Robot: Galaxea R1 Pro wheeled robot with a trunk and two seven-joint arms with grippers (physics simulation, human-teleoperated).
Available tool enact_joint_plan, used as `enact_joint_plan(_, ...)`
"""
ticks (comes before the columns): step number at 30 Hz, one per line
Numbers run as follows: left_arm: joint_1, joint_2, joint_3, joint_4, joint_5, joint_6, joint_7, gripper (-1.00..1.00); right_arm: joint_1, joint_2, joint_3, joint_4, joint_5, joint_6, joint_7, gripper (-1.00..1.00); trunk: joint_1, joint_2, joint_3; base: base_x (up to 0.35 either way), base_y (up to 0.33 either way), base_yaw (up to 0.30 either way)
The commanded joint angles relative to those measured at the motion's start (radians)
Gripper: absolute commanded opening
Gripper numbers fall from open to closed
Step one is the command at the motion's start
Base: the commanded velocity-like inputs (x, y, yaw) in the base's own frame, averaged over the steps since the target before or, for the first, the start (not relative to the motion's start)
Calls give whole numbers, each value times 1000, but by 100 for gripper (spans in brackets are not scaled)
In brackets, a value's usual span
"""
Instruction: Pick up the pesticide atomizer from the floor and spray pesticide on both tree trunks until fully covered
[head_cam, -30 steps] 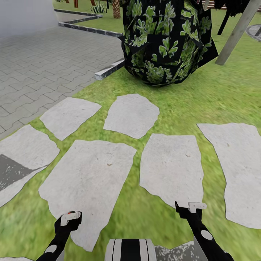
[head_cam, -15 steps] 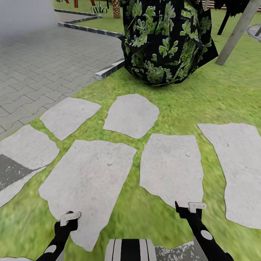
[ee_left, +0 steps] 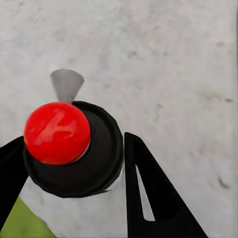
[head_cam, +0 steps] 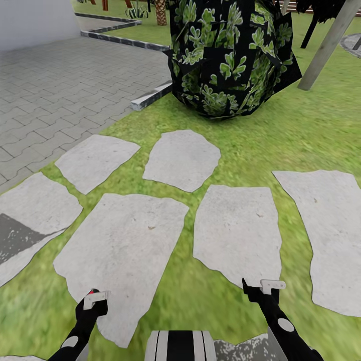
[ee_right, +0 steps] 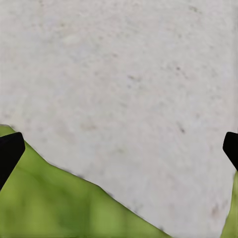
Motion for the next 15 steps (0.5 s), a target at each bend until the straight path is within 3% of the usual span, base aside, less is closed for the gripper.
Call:
enact_joint_plan(1,0,0,0,-2,0,0,0,-100,0,0,0,0,0,0,0,100,0,0,0,0,0,0)
enact_joint_plan(15,-1,0,0,-5,0,0,0,-100,0,0,0,0,0,0,0,100,0,0,0,0,0,0)
